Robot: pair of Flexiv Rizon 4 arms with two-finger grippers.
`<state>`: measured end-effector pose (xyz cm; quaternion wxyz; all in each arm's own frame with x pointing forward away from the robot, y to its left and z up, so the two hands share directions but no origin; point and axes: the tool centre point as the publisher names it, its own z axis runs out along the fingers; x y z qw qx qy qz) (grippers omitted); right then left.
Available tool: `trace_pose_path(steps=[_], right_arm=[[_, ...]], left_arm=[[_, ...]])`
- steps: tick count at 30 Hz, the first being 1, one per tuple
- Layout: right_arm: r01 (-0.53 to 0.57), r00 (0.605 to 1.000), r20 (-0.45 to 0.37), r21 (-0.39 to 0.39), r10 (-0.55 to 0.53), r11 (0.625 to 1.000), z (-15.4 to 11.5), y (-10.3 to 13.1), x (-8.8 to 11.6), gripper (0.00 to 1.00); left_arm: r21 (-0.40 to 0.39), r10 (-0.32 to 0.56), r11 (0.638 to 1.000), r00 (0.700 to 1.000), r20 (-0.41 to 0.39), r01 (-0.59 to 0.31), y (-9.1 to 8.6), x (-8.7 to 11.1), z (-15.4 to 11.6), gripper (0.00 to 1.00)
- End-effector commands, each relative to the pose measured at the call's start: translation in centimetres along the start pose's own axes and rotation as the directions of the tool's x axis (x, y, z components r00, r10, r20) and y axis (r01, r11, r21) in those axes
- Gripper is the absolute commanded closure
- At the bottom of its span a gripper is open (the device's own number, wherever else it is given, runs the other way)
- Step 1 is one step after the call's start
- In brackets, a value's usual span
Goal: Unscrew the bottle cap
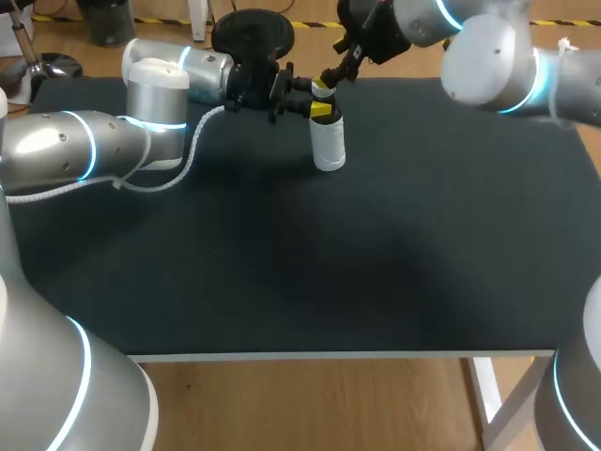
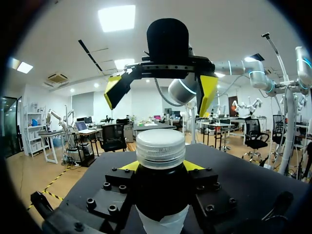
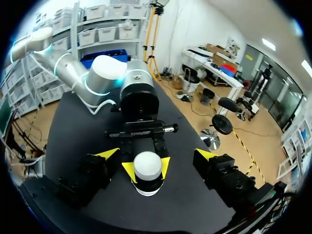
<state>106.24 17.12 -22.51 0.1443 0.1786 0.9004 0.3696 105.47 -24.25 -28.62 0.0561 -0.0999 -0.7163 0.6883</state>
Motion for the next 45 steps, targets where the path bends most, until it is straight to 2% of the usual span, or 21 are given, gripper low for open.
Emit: trace_pose_path(steps=[1, 8, 23, 45], right_arm=[[-0.017, 1.000, -0.010, -0.018, 0.017, 1.000, 0.4, -0.5, 0.2, 0.00], [-0.065, 0.997, -0.053, -0.047, 0.062, 0.997, 1.0, -0.6, 0.3, 0.00], [-0.088, 0.996, -0.026, -0.035, 0.087, 0.996, 2.1, -0.6, 0.8, 0.00], [-0.118, 0.992, -0.042, -0.030, 0.117, 0.993, 2.9, -1.3, 0.5, 0.00]], left_arm=[[0.004, 0.000, 1.000, 1.000, -0.007, 0.000, 0.2, -0.4, 0.1, 1.00], [0.004, 0.000, 1.000, 1.000, -0.007, 0.000, 0.2, -0.4, 0.1, 1.00], [0.004, 0.000, 1.000, 1.000, -0.007, 0.000, 0.2, -0.4, 0.1, 1.00], [0.004, 0.000, 1.000, 1.000, -0.007, 0.000, 0.2, -0.4, 0.1, 1.00]])
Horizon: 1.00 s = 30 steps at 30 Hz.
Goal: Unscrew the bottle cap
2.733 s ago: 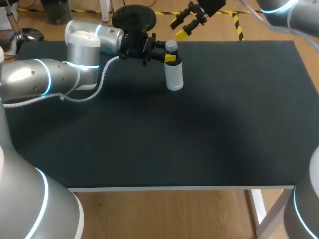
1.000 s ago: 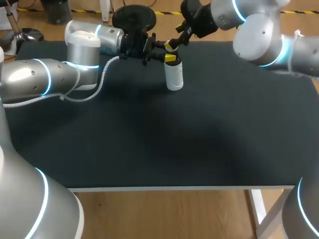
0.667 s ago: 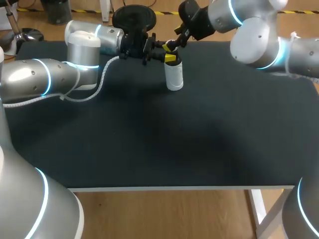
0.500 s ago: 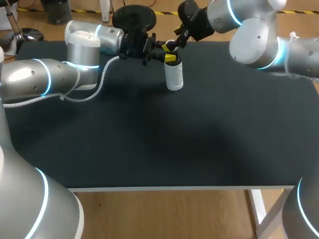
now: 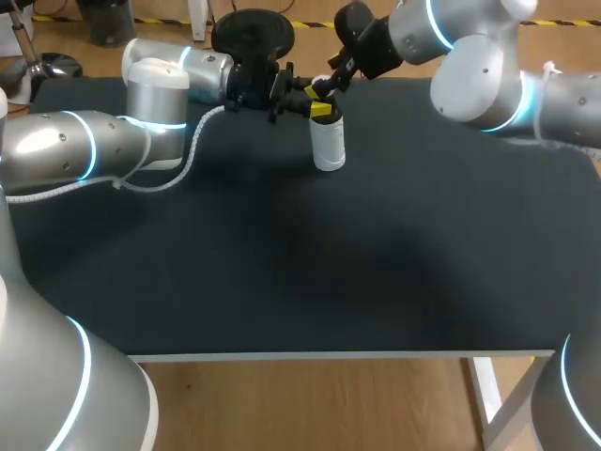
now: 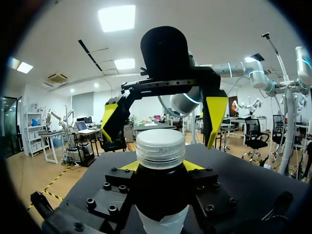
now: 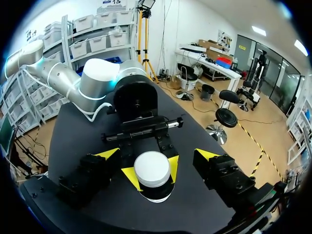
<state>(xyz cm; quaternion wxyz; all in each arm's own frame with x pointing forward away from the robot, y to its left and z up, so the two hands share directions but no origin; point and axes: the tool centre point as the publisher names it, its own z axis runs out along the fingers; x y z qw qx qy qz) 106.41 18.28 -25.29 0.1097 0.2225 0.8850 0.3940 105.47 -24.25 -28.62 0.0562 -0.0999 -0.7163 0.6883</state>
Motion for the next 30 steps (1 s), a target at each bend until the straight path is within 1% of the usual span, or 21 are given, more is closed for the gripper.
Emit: trace_pose_path(steps=[1, 3, 5, 6, 7, 8, 9, 10, 12, 13, 15, 16, 25, 28, 30], right_arm=[[-0.002, 1.000, -0.007, -0.001, 0.002, 1.000, 0.20, -0.18, -0.22, 0.02], [-0.004, 1.000, -0.010, 0.000, 0.004, 1.000, 0.25, -0.27, -0.26, 0.10], [-0.006, 1.000, -0.011, 0.000, 0.006, 1.000, 0.28, -0.33, -0.30, 0.13], [-0.007, 1.000, -0.012, 0.000, 0.007, 1.000, 0.29, -0.35, -0.31, 0.16], [-0.008, 1.000, -0.012, 0.001, 0.008, 1.000, 0.30, -0.38, -0.34, 0.27], [-0.008, 1.000, -0.012, 0.000, 0.008, 1.000, 0.29, -0.39, -0.38, 0.42], [-0.009, 1.000, -0.013, 0.000, 0.009, 1.000, 0.29, -0.40, -0.42, 0.53], [-0.009, 1.000, -0.013, -0.001, 0.009, 1.000, 0.29, -0.40, -0.42, 0.55], [-0.010, 1.000, -0.013, -0.003, 0.010, 1.000, 0.26, -0.39, -0.43, 0.68], [-0.010, 1.000, -0.014, -0.004, 0.010, 1.000, 0.25, -0.38, -0.44, 0.80], [-0.008, 1.000, -0.014, -0.006, 0.008, 1.000, 0.21, -0.34, -0.43, 0.99], [-0.008, 1.000, -0.015, -0.006, 0.007, 1.000, 0.19, -0.33, -0.41, 1.00], [0.002, 1.000, -0.030, -0.015, -0.003, 1.000, 0.16, -0.36, -0.43, 1.00], [0.009, 0.999, -0.047, -0.019, -0.009, 1.000, 0.12, -0.39, -0.44, 1.00], [0.021, 0.997, -0.073, -0.022, -0.022, 1.000, 0.09, -0.41, -0.49, 1.00]], left_arm=[[0.004, 0.000, 1.000, 1.000, -0.007, 0.000, 0.23, -0.35, 0.05, 1.00], [0.004, 0.000, 1.000, 1.000, -0.007, 0.000, 0.23, -0.35, 0.05, 1.00], [0.004, 0.000, 1.000, 1.000, -0.007, 0.000, 0.23, -0.35, 0.05, 1.00], [0.004, 0.000, 1.000, 1.000, -0.007, 0.000, 0.23, -0.35, 0.05, 1.00], [0.004, 0.000, 1.000, 1.000, -0.007, 0.000, 0.23, -0.35, 0.05, 1.00], [0.004, 0.000, 1.000, 1.000, -0.007, 0.000, 0.23, -0.35, 0.05, 1.00], [0.004, 0.000, 1.000, 1.000, -0.007, 0.000, 0.23, -0.35, 0.05, 1.00], [0.004, 0.000, 1.000, 1.000, -0.007, 0.000, 0.23, -0.35, 0.05, 1.00], [0.004, 0.000, 1.000, 1.000, -0.007, 0.000, 0.23, -0.35, 0.05, 1.00], [0.004, 0.000, 1.000, 1.000, -0.007, 0.000, 0.23, -0.35, 0.05, 1.00], [0.004, 0.000, 1.000, 1.000, -0.007, 0.000, 0.23, -0.35, 0.05, 1.00], [0.004, 0.000, 1.000, 1.000, -0.007, 0.000, 0.23, -0.35, 0.05, 1.00], [0.004, 0.000, 1.000, 1.000, -0.007, 0.000, 0.23, -0.35, 0.05, 1.00], [0.004, 0.000, 1.000, 1.000, -0.007, 0.000, 0.23, -0.35, 0.05, 1.00], [0.004, 0.000, 1.000, 1.000, -0.007, 0.000, 0.23, -0.35, 0.05, 1.00]])
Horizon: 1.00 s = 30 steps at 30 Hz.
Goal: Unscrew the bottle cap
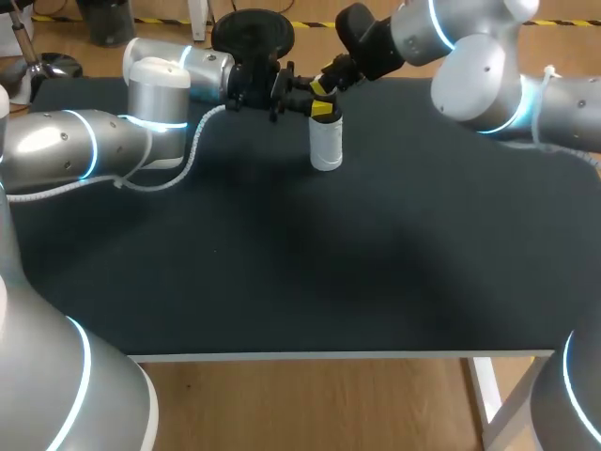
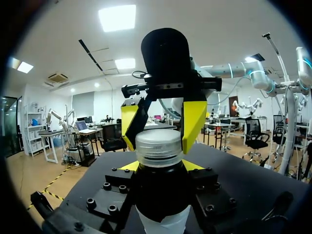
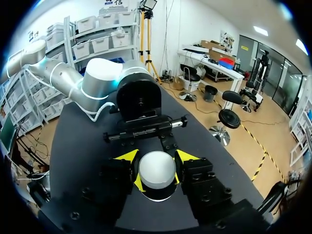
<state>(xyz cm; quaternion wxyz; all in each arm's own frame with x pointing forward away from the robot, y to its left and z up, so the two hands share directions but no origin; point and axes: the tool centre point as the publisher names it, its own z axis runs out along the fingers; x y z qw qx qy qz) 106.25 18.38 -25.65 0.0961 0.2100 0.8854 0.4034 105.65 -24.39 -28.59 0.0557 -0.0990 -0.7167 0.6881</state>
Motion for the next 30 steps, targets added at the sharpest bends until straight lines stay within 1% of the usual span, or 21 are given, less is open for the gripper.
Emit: trace_pose_path(steps=[1, 7, 11, 12, 16, 22, 23, 24, 26, 27, 29, 30], right_arm=[[0.015, 0.999, -0.043, -0.011, -0.016, 1.000, -0.2, -0.2, -0.7, 1.00], [0.055, 0.989, -0.135, -0.029, -0.058, 0.998, 0.1, -0.2, -0.5, 1.00], [0.099, 0.975, -0.198, -0.035, -0.104, 0.994, 0.3, -0.3, -0.4, 1.00], [0.118, 0.967, -0.225, -0.036, -0.123, 0.992, 0.4, -0.3, -0.4, 1.00], [0.153, 0.952, -0.264, -0.038, -0.157, 0.988, 0.5, -0.3, -0.3, 1.00], [0.234, 0.901, -0.354, -0.090, -0.251, 0.968, 0.2, -0.3, -0.1, 1.00], [0.254, 0.885, -0.377, -0.102, -0.274, 0.962, 0.2, -0.3, 0.0, 1.00], [0.259, 0.878, -0.387, -0.112, -0.282, 0.959, 0.1, -0.3, 0.0, 1.00], [0.287, 0.839, -0.437, -0.151, -0.324, 0.946, 0.0, -0.3, 0.3, 1.00], [0.292, 0.832, -0.445, -0.154, -0.330, 0.944, -0.1, -0.3, 0.3, 1.00], [0.322, 0.800, -0.480, -0.165, -0.361, 0.932, -0.2, -0.3, 0.5, 1.00], [0.329, 0.793, -0.486, -0.166, -0.367, 0.930, -0.2, -0.3, 0.6, 1.00]], left_arm=[[0.005, 0.001, 1.000, 1.000, -0.009, -0.001, 0.3, -0.1, 0.0, 1.00], [0.005, 0.001, 1.000, 1.000, -0.009, -0.001, 0.3, -0.1, 0.0, 1.00], [0.005, 0.001, 1.000, 1.000, -0.009, -0.001, 0.3, -0.1, 0.0, 1.00], [0.005, 0.001, 1.000, 1.000, -0.009, -0.001, 0.3, -0.1, 0.0, 1.00], [0.005, 0.001, 1.000, 1.000, -0.009, -0.001, 0.3, -0.1, 0.0, 1.00], [0.005, 0.001, 1.000, 1.000, -0.009, -0.001, 0.3, -0.1, 0.0, 1.00], [0.005, 0.001, 1.000, 1.000, -0.009, -0.001, 0.3, -0.1, 0.0, 1.00], [0.005, 0.001, 1.000, 1.000, -0.009, -0.001, 0.3, -0.1, 0.0, 1.00], [0.005, 0.001, 1.000, 1.000, -0.009, -0.001, 0.3, -0.1, 0.0, 1.00], [0.005, 0.001, 1.000, 1.000, -0.009, -0.001, 0.3, -0.1, 0.0, 1.00], [0.005, 0.001, 1.000, 1.000, -0.009, -0.001, 0.3, -0.1, 0.0, 1.00], [0.005, 0.001, 1.000, 1.000, -0.009, -0.001, 0.3, -0.1, 0.0, 1.00]])
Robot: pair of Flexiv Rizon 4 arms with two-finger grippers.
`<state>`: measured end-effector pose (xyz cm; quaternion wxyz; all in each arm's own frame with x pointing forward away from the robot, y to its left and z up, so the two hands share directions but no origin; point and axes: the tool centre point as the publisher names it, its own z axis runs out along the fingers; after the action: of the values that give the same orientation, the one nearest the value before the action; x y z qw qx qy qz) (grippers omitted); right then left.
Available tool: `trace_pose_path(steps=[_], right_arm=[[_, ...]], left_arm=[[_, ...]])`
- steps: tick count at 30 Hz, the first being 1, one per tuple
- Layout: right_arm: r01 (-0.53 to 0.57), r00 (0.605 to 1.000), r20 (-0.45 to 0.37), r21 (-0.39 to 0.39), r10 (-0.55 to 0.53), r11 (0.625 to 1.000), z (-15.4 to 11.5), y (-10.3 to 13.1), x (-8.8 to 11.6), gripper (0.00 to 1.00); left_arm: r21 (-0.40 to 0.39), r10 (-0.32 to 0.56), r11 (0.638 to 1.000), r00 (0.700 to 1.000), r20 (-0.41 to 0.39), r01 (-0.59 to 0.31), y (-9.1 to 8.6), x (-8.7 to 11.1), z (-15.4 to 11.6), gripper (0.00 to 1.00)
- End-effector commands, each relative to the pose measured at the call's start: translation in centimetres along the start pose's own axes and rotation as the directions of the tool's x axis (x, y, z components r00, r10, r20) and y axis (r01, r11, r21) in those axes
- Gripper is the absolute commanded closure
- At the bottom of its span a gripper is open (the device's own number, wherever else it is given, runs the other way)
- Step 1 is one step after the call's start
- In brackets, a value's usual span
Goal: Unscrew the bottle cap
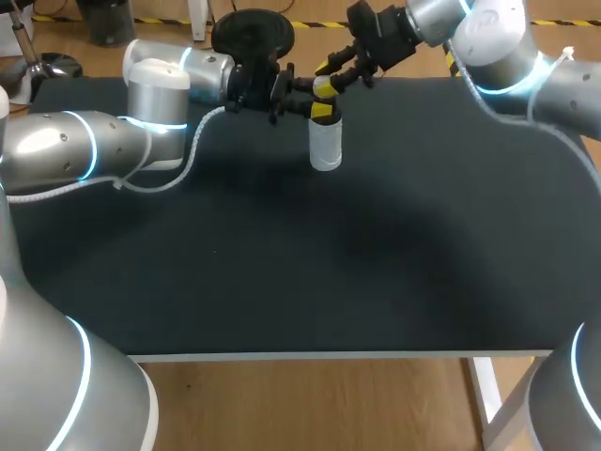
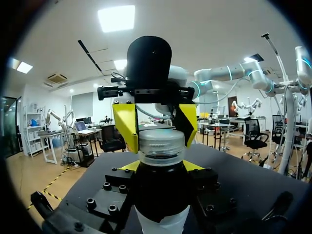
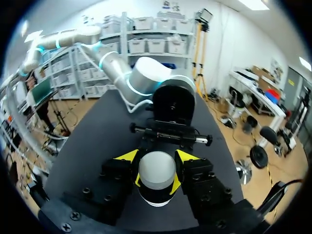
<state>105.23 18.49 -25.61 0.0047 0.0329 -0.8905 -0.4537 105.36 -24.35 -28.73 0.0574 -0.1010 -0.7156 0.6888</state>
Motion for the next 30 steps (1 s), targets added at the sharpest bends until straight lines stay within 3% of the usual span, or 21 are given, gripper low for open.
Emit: trace_pose_path(steps=[1, 11, 18, 22, 30], right_arm=[[0.035, 0.987, -0.159, 0.000, -0.035, 0.999, -0.1, -0.2, -0.3, 1.00], [0.128, 0.931, -0.346, 0.009, -0.117, 0.992, -0.3, 0.1, 0.5, 1.00], [0.237, 0.833, -0.503, -0.053, -0.231, 0.970, -0.3, 0.5, 1.5, 1.00], [0.269, 0.797, -0.542, -0.076, -0.266, 0.960, -0.2, 0.5, 1.8, 1.00], [0.271, 0.796, -0.529, -0.125, -0.295, 0.954, -0.5, 0.9, 1.8, 1.00]], left_arm=[[0.002, 0.000, 1.000, 1.000, -0.003, 0.000, 0.1, -0.4, -0.1, 1.00], [0.002, 0.000, 1.000, 1.000, -0.003, 0.000, 0.1, -0.4, -0.1, 1.00], [0.002, 0.000, 1.000, 1.000, -0.003, 0.000, 0.1, -0.4, -0.1, 1.00], [0.002, 0.000, 1.000, 1.000, -0.003, 0.000, 0.1, -0.4, -0.1, 1.00], [0.002, 0.000, 1.000, 1.000, -0.003, 0.000, 0.1, -0.4, -0.1, 1.00]])
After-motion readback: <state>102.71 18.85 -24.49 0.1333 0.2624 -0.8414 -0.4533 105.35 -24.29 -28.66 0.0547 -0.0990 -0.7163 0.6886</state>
